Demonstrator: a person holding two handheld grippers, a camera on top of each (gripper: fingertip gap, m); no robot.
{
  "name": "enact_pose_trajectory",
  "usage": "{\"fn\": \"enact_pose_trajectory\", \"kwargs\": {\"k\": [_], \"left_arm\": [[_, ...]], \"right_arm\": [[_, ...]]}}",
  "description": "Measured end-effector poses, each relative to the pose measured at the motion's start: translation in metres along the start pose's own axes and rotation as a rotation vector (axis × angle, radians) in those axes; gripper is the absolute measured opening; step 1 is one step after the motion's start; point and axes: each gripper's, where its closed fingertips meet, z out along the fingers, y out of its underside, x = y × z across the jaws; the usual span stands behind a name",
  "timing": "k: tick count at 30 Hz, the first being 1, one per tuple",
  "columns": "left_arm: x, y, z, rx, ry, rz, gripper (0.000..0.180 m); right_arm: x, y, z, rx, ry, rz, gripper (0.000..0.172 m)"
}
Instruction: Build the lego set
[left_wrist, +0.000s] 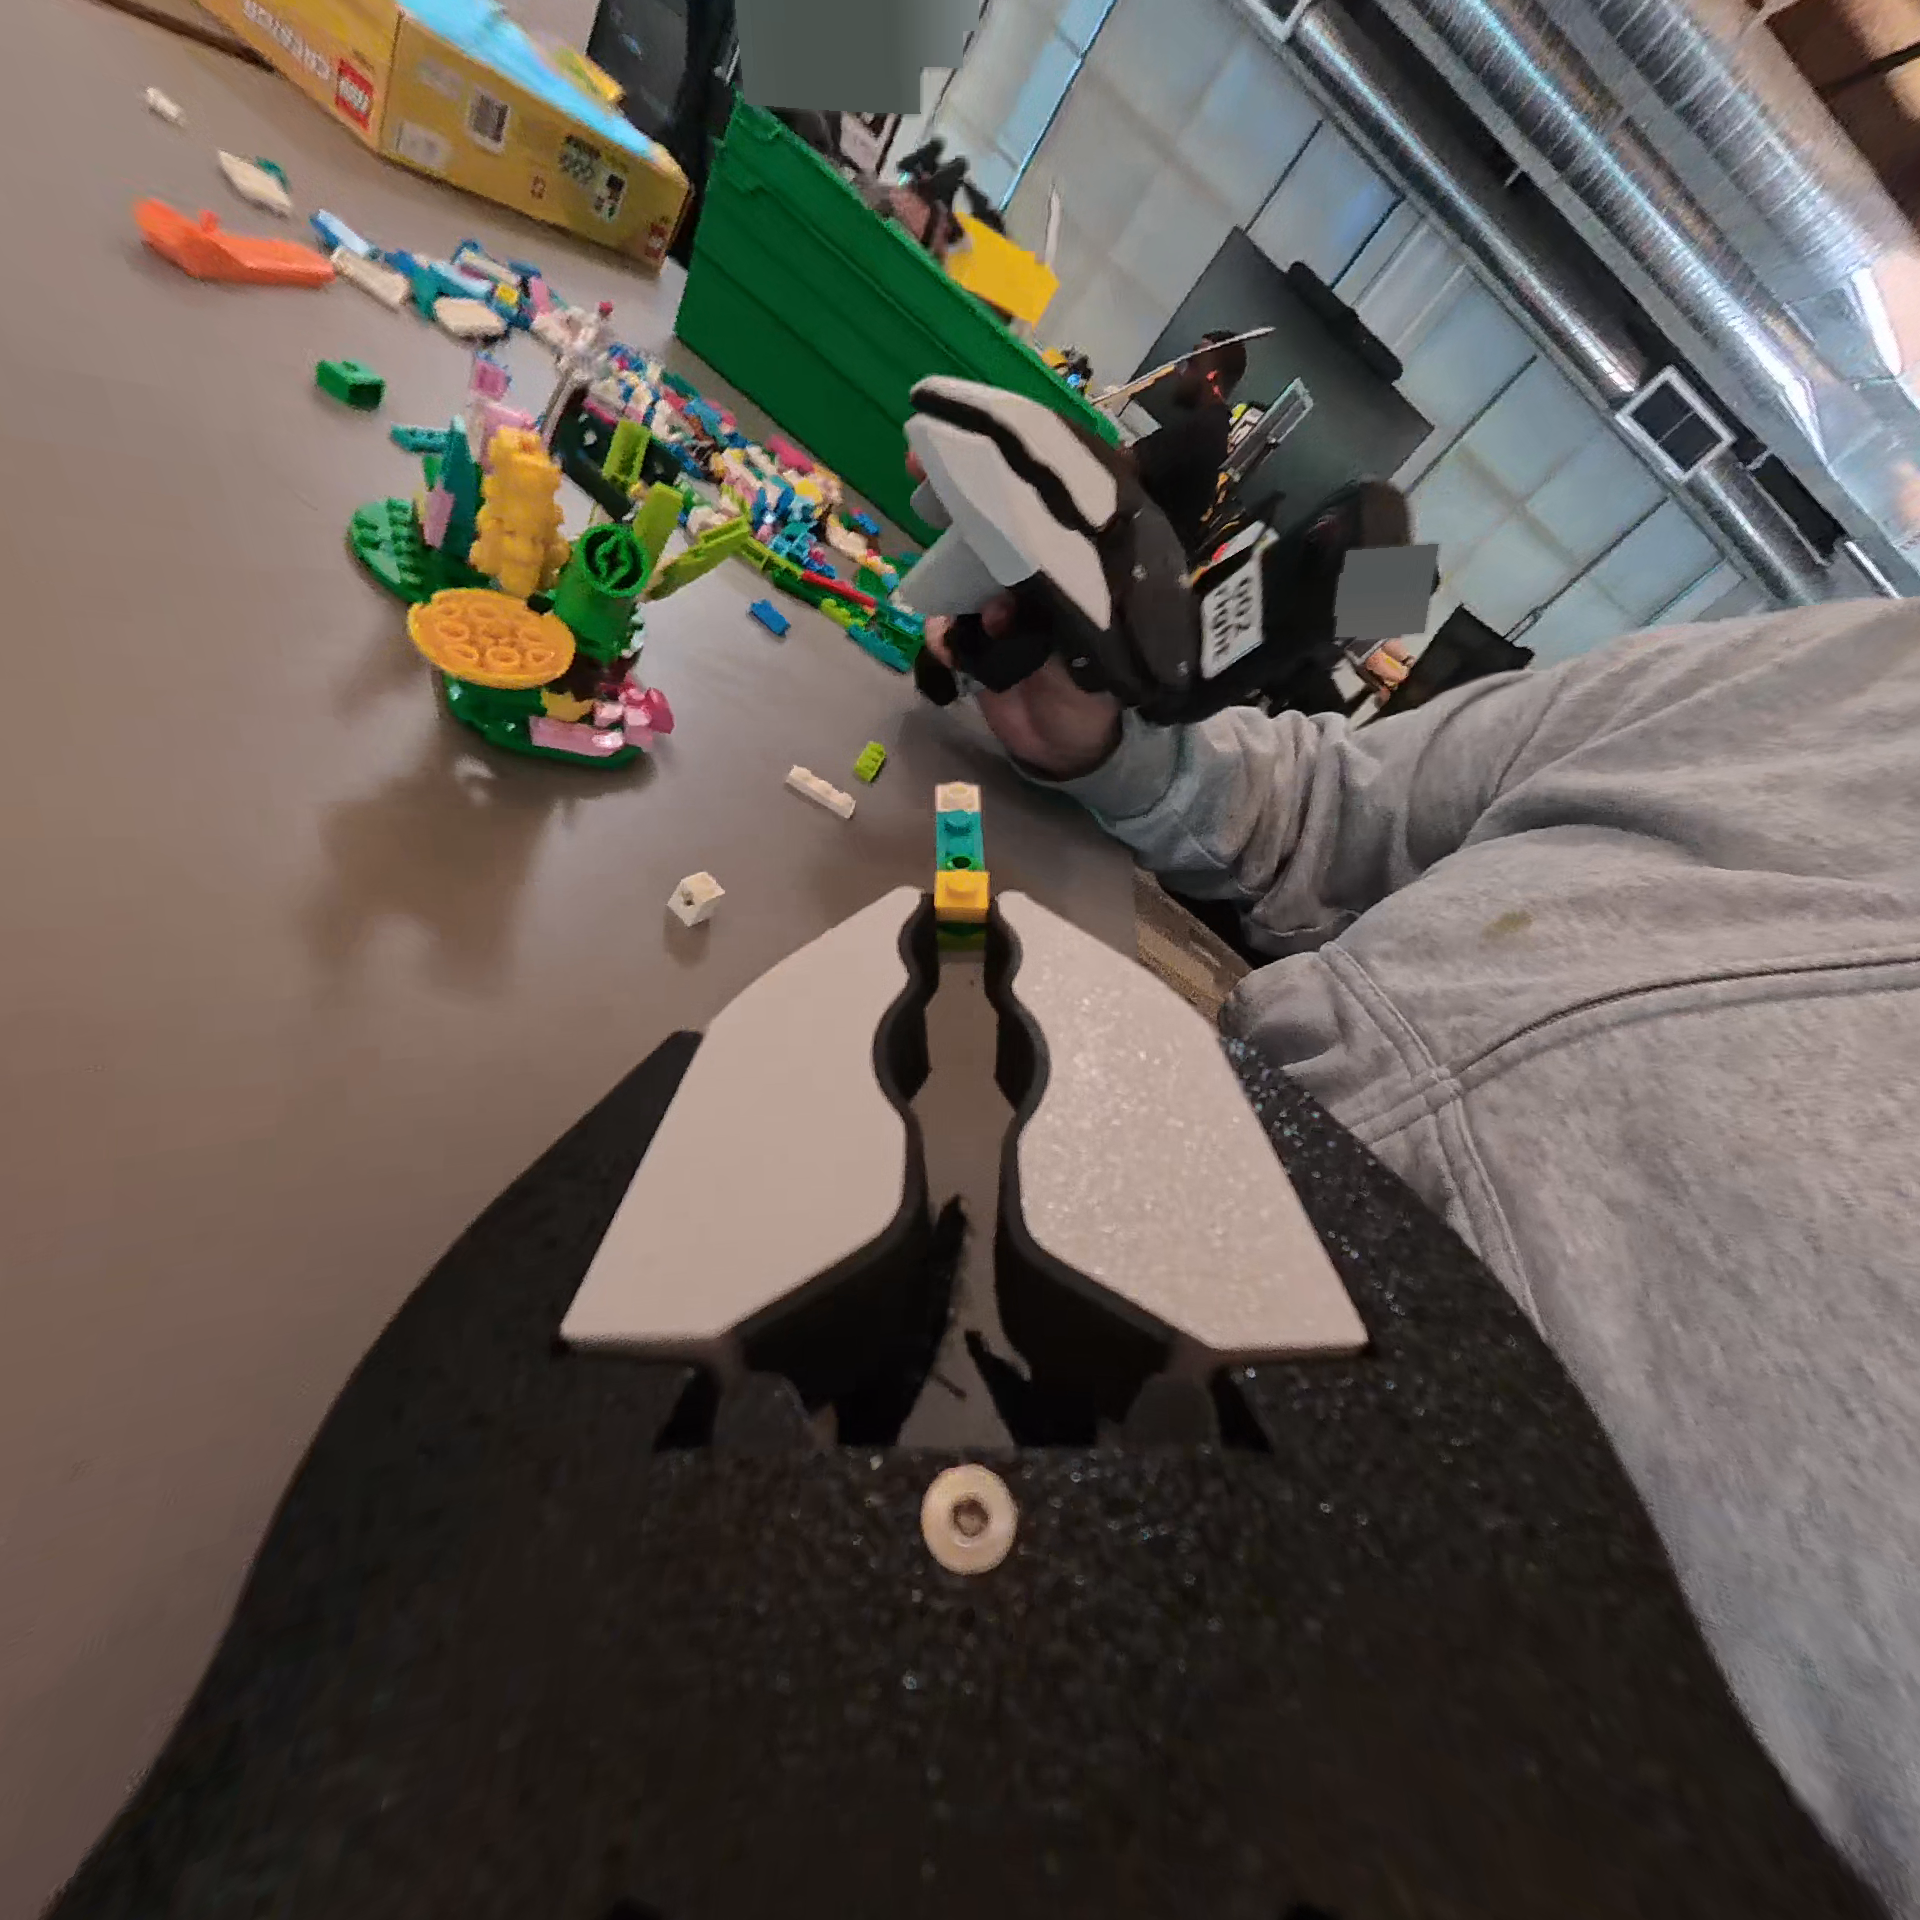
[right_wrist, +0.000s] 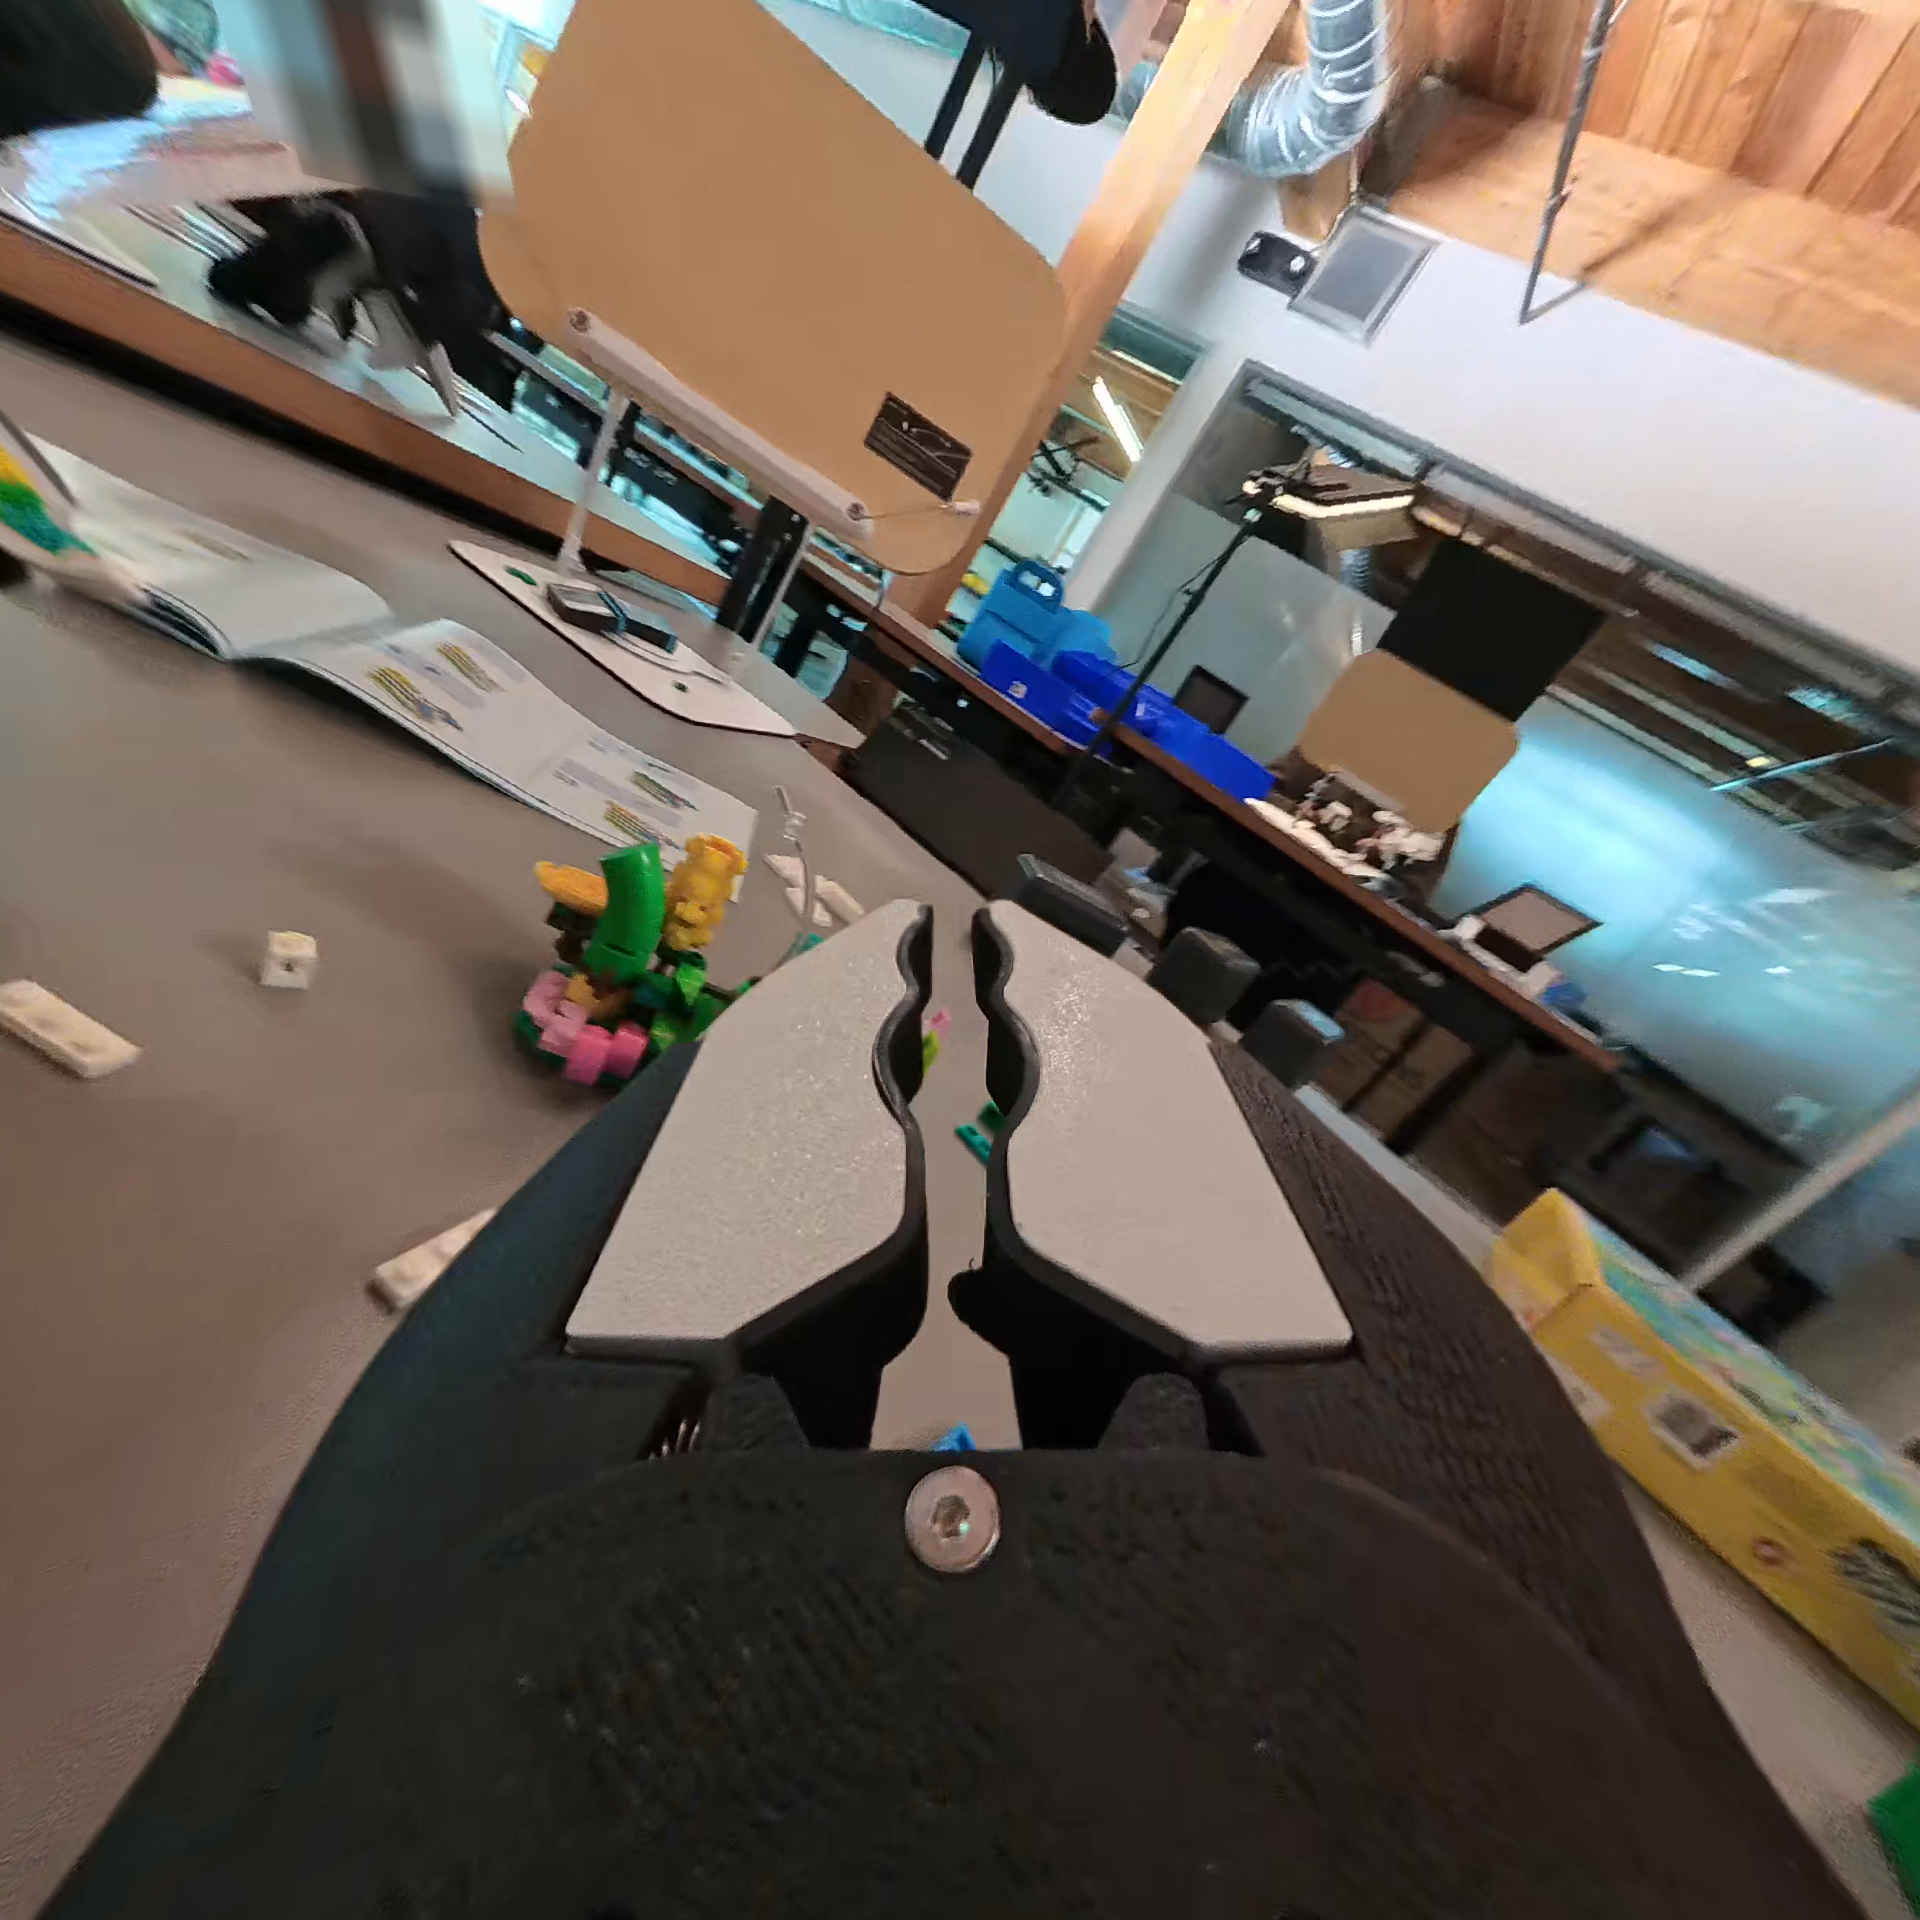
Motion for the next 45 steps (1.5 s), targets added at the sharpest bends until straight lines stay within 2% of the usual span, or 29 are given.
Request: {"fn": "enact_pose_trajectory", "kwargs": {"k": [2,7,9,17,25,31,40,45], "left_arm": [[0.008,-0.004,-0.001,0.048,0.038,0.024,0.008],[0.01,-0.008,0.008,0.109,-0.009,0.023,0.008],[0.016,-0.007,0.01,0.108,0.026,0.029,0.008],[0.018,-0.017,0.0,0.206,0.058,0.007,0.007],[0.016,-0.014,0.003,0.174,0.028,0.019,0.007],[0.027,0.002,0.017,0.047,-0.004,0.171,0.008],[0.019,-0.002,0.015,0.07,-0.008,0.09,0.008],[0.023,0.0,0.016,0.054,0.005,0.11,0.007]], "right_arm": [[0.002,0.001,0.001,-0.007,0.033,-0.031,0.004],[0.002,0.008,0.006,-0.043,0.054,-0.037,0.002],[0.005,0.009,0.007,-0.048,0.072,-0.044,0.001],[0.013,0.012,0.01,-0.059,0.105,0.001,0.0],[0.004,0.01,0.011,-0.05,0.068,-0.038,0.0],[-0.001,0.004,0.01,-0.021,0.034,0.038,0.0],[-0.011,0.0,0.008,0.003,-0.007,-0.017,0.0],[-0.013,0.0,0.008,0.006,-0.015,-0.028,0.0]]}}
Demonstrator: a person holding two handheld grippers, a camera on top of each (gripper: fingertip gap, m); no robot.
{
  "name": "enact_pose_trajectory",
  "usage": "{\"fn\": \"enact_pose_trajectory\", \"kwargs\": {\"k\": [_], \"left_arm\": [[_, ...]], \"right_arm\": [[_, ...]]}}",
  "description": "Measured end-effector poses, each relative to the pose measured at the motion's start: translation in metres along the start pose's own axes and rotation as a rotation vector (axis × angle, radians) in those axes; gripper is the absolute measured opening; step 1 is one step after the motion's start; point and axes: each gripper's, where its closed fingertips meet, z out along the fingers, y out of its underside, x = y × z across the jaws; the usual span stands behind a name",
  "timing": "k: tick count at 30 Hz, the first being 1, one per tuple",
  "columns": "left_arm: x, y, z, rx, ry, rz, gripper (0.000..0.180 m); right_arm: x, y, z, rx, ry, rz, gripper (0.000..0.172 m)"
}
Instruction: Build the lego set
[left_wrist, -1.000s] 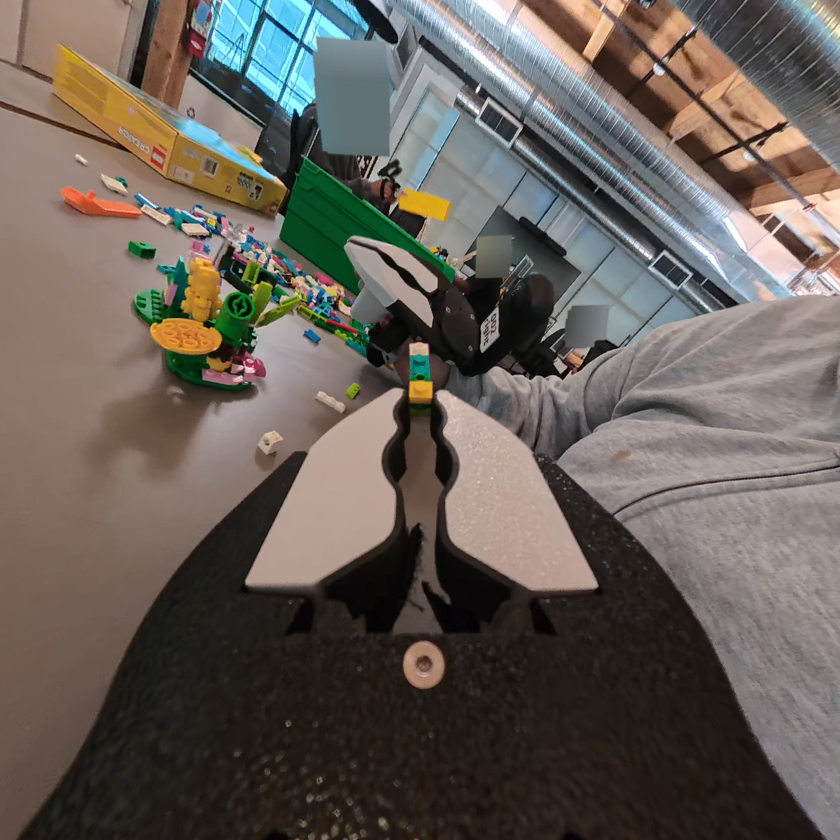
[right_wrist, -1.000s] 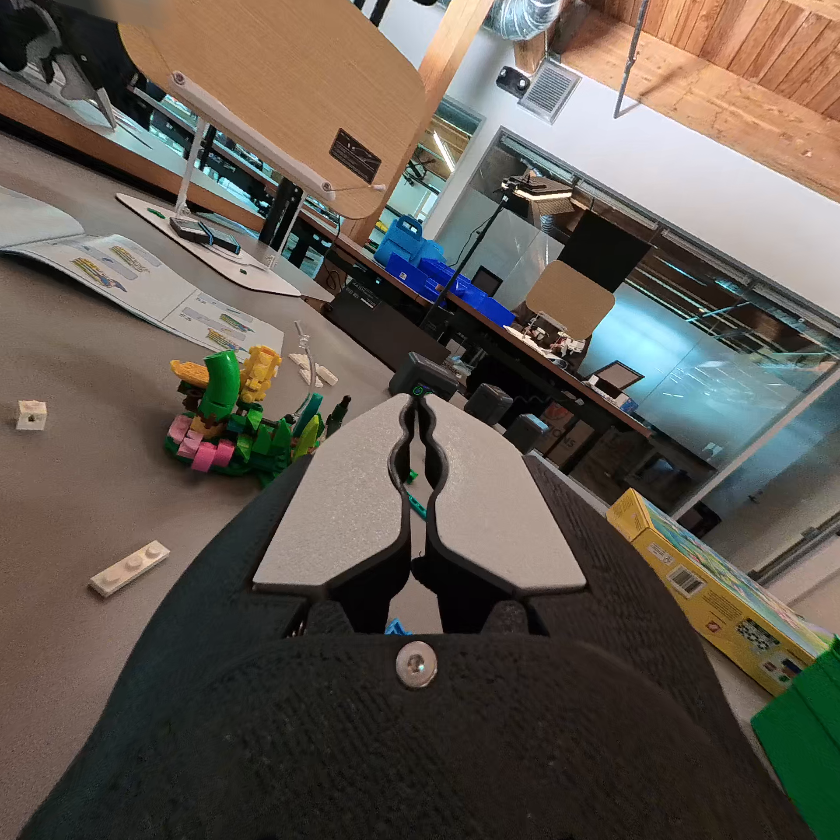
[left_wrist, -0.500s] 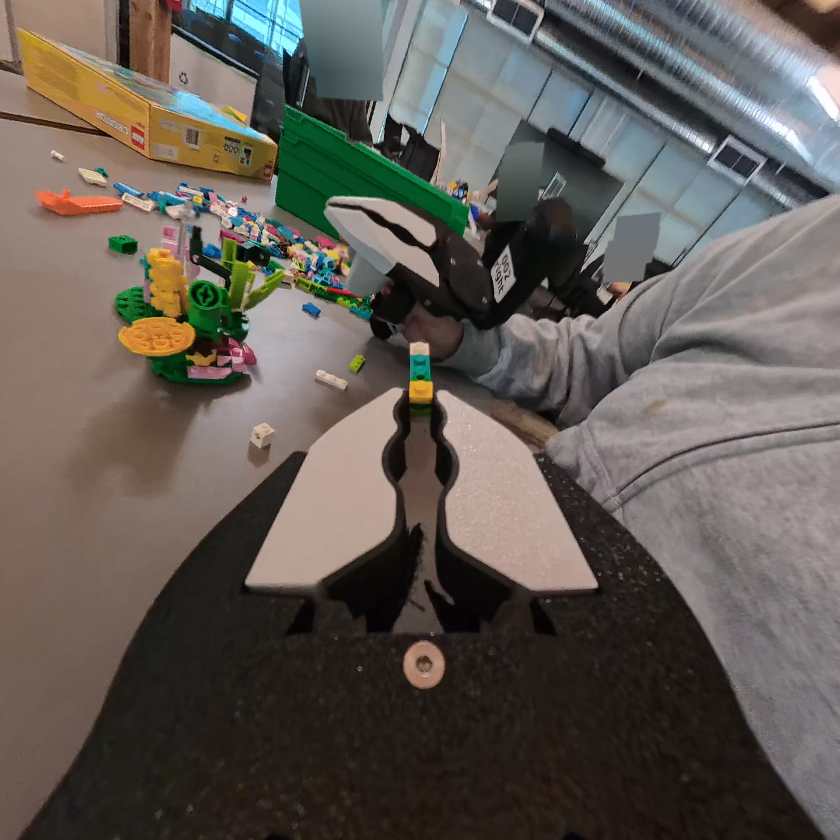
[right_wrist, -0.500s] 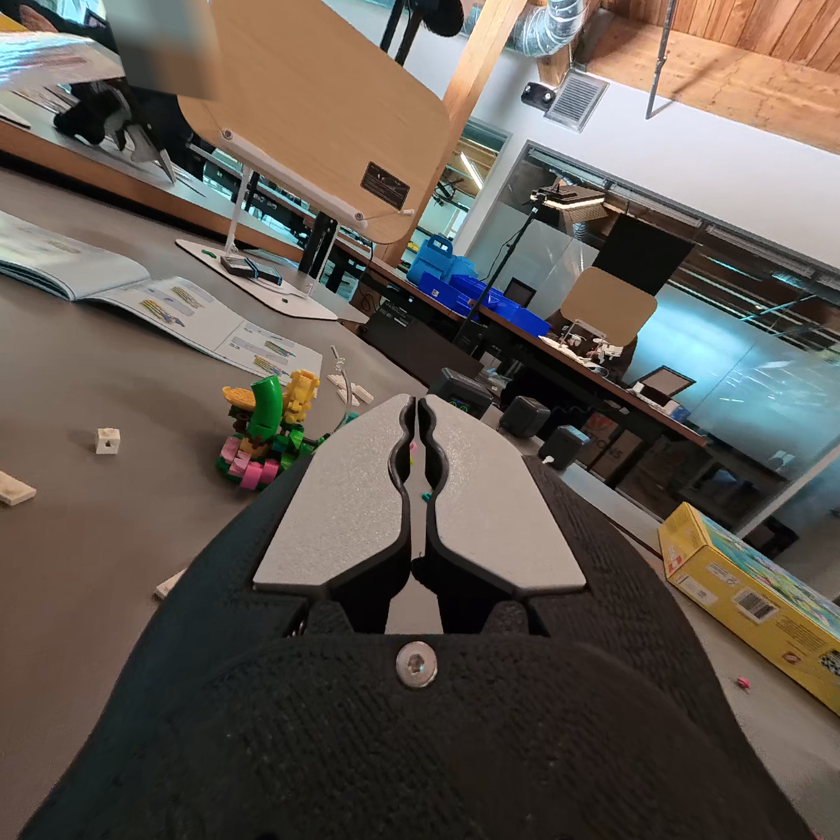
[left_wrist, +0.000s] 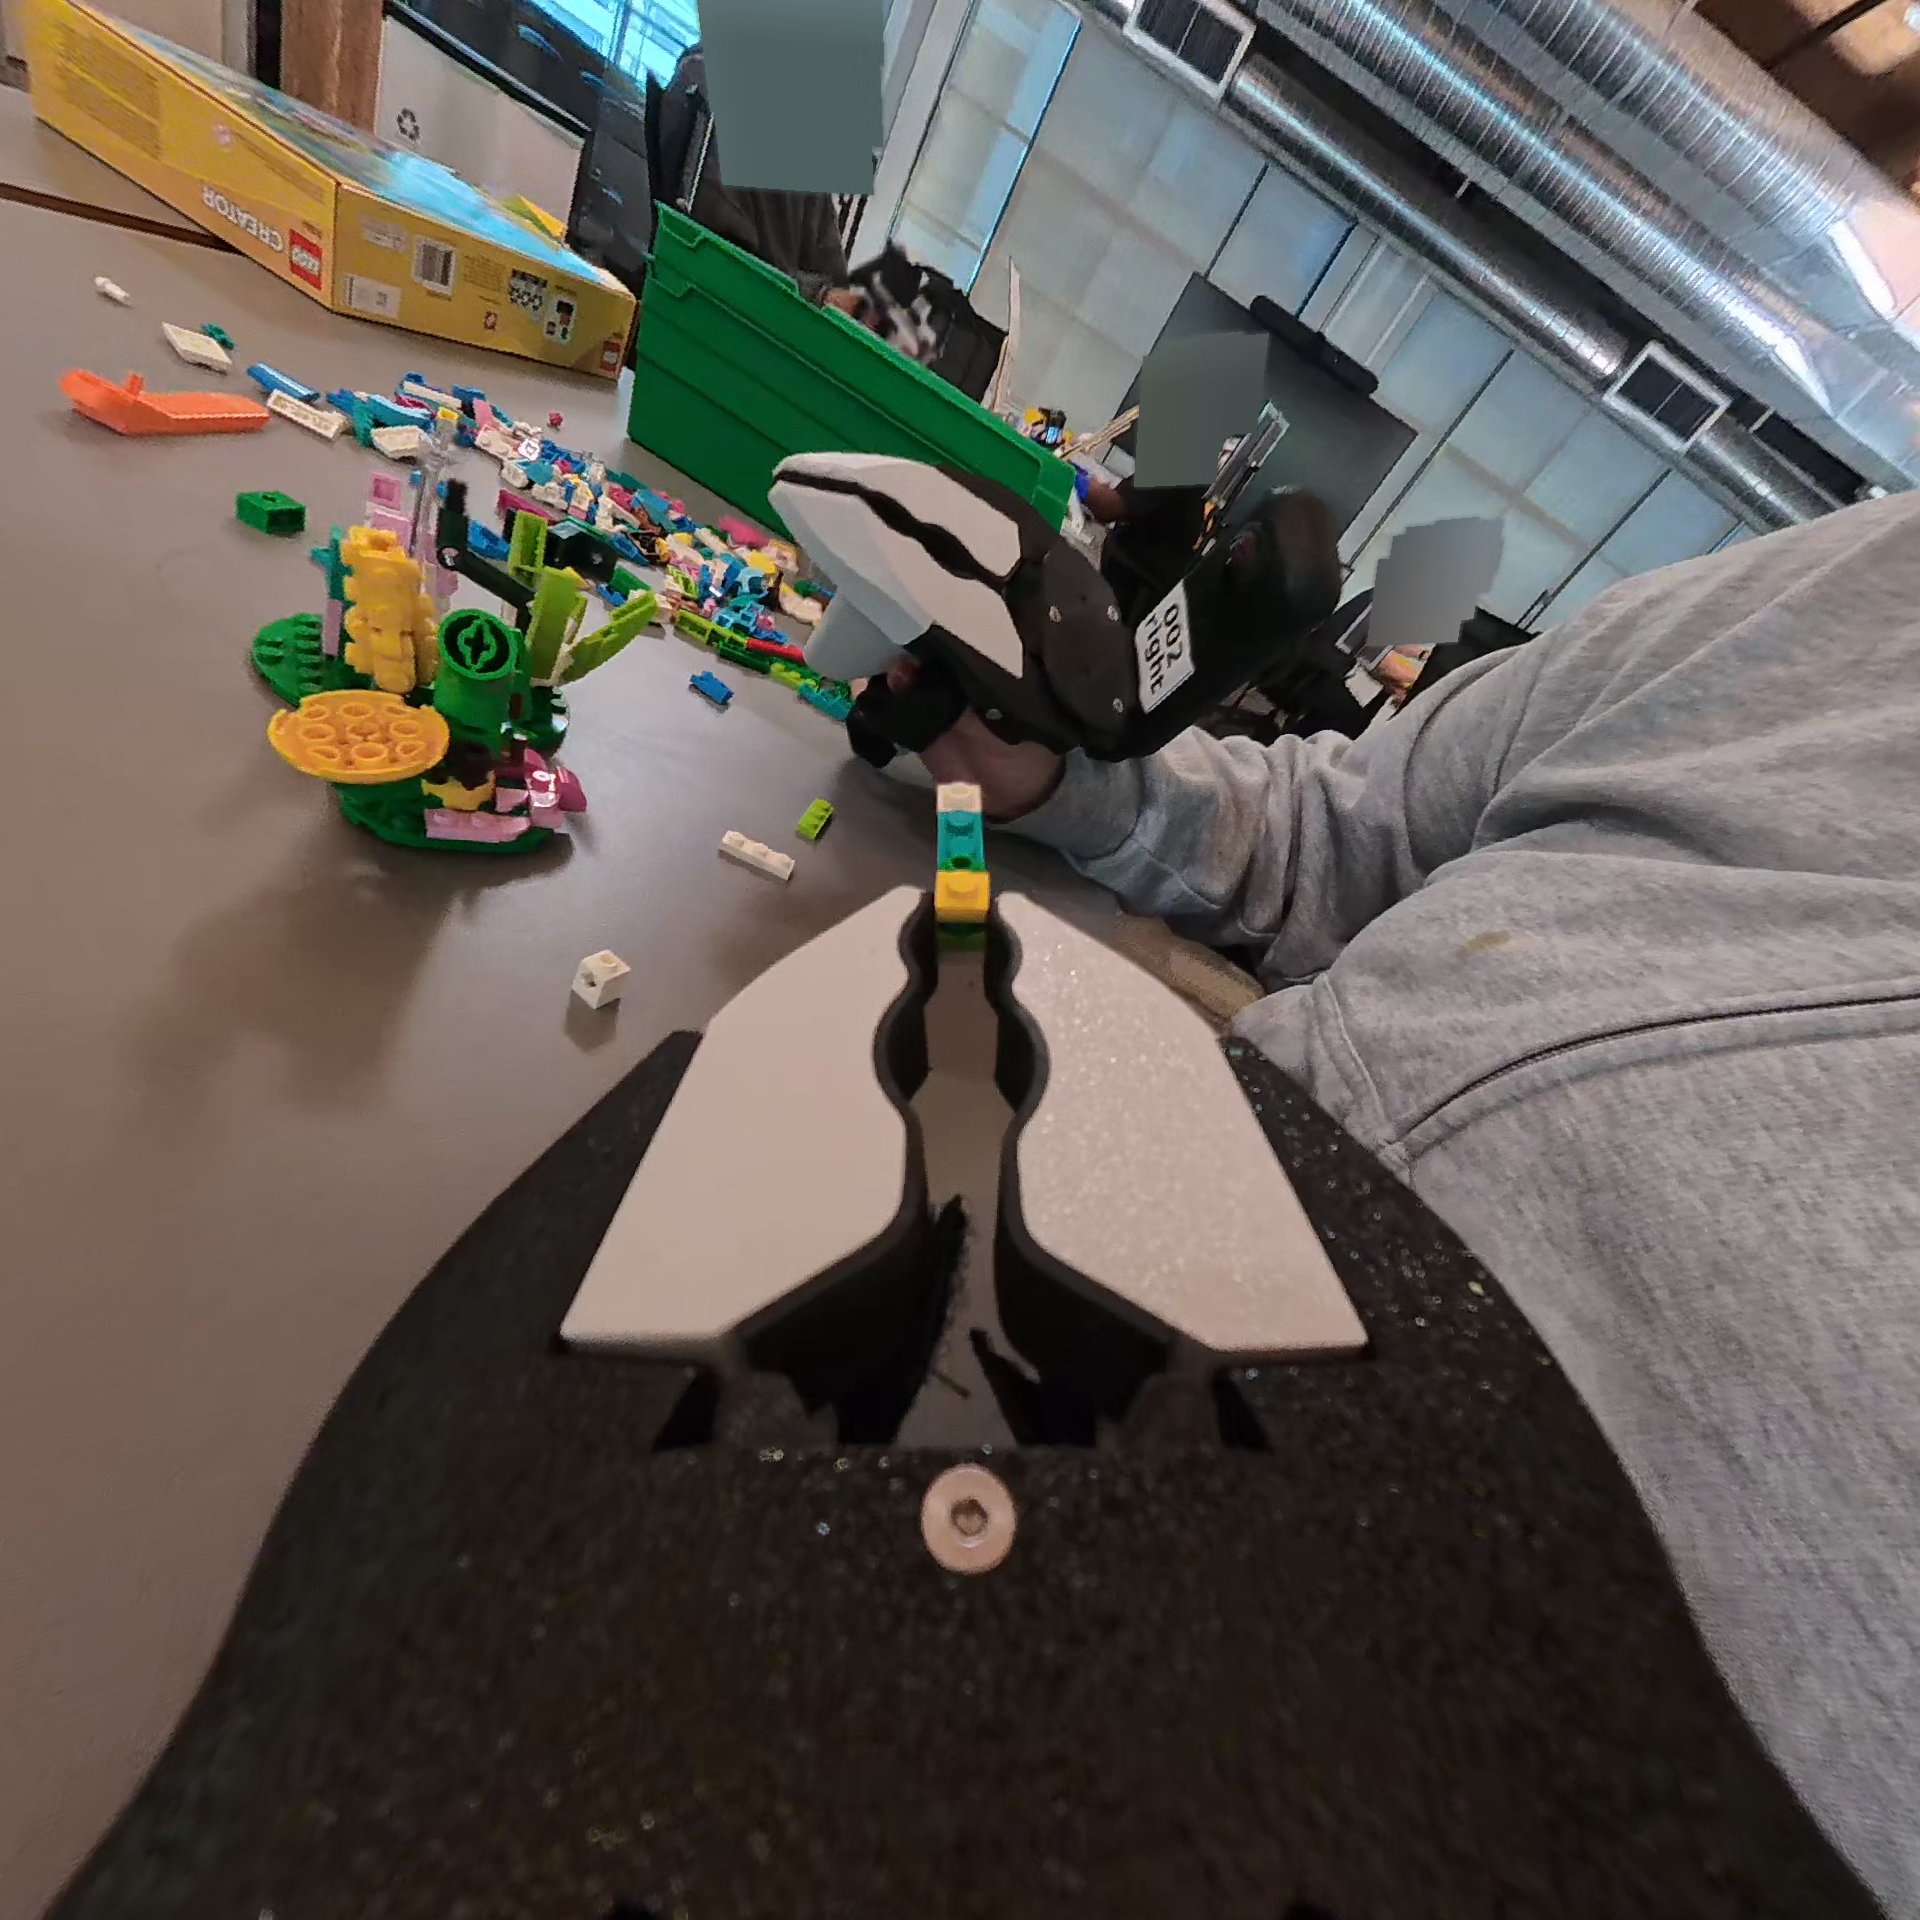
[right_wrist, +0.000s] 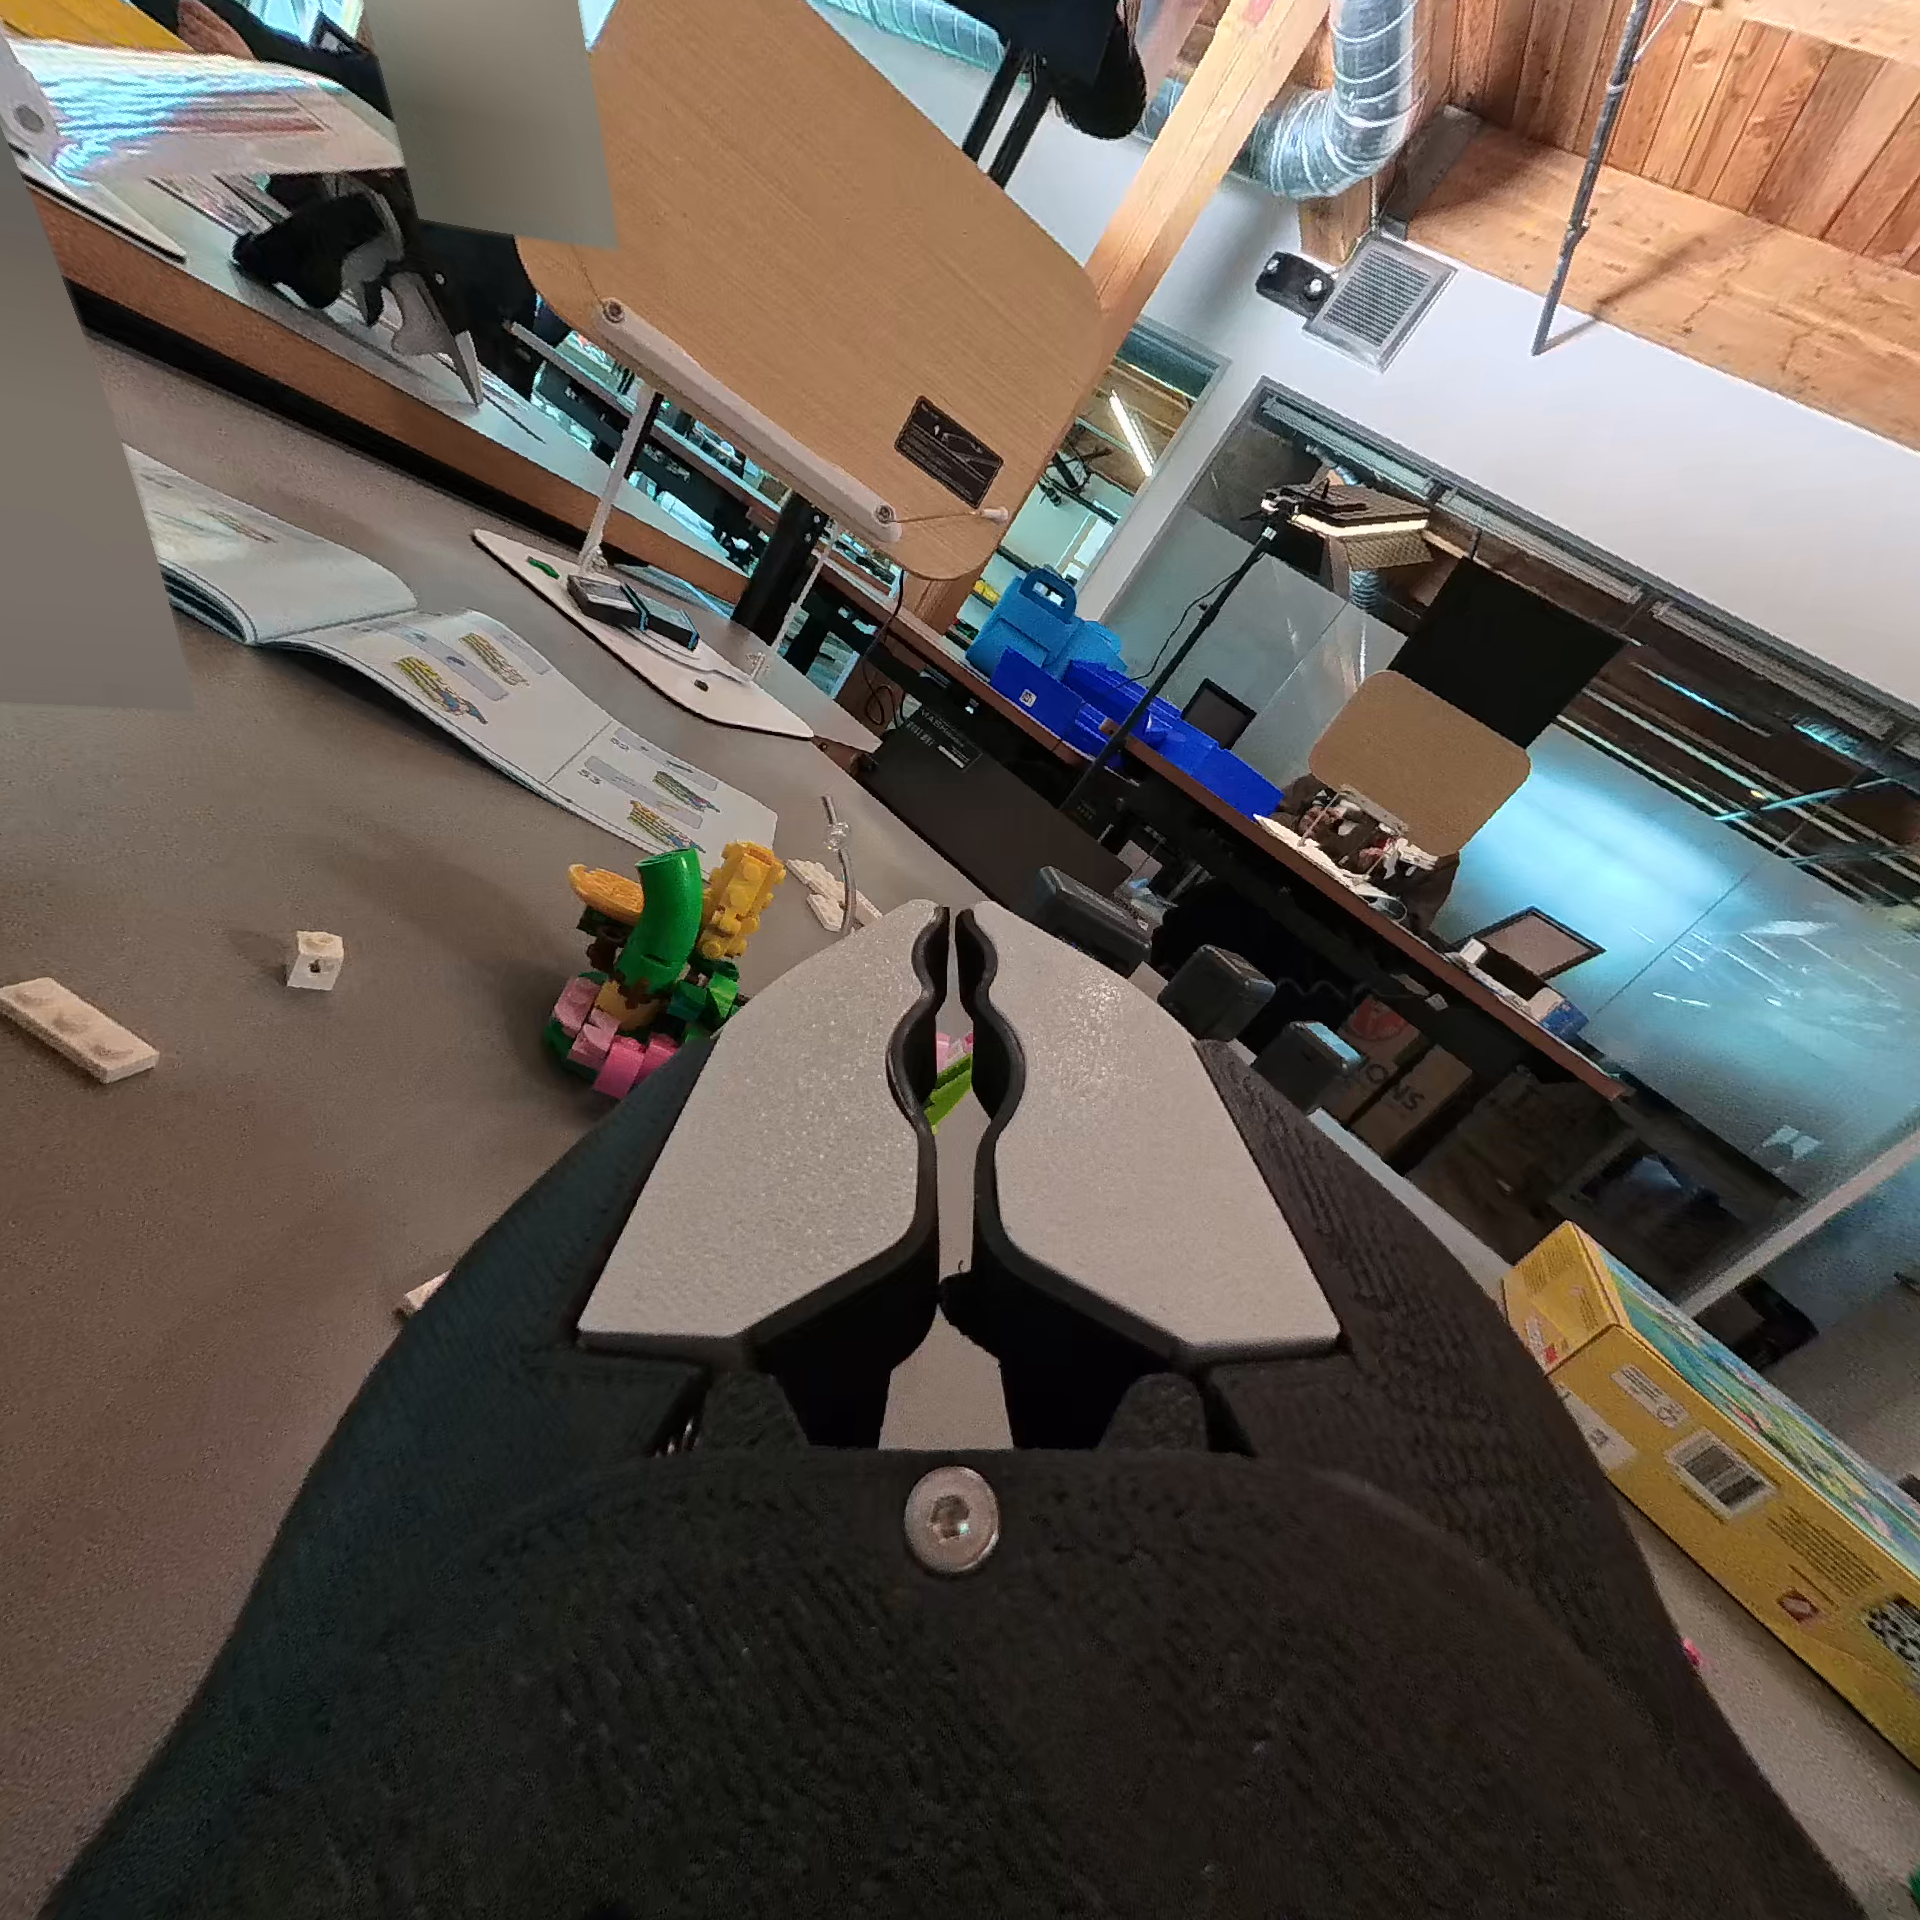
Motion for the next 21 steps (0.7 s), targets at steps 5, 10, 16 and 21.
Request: {"fn": "enact_pose_trajectory", "kwargs": {"k": [5,10,16,21], "left_arm": [[0.006,0.012,0.008,-0.09,-0.016,0.088,0.008],[0.008,0.016,0.011,-0.125,-0.01,0.108,0.008],[0.007,0.013,0.009,-0.099,-0.009,0.084,0.008],[0.006,0.015,0.011,-0.121,-0.015,0.089,0.008]], "right_arm": [[-0.002,0.001,0.001,-0.004,-0.011,-0.01,0.001],[0.0,0.003,0.001,-0.009,0.002,-0.008,0.001],[0.0,0.003,0.001,-0.012,0.002,-0.01,0.002],[0.003,0.003,0.001,-0.015,0.016,0.007,0.002]]}}
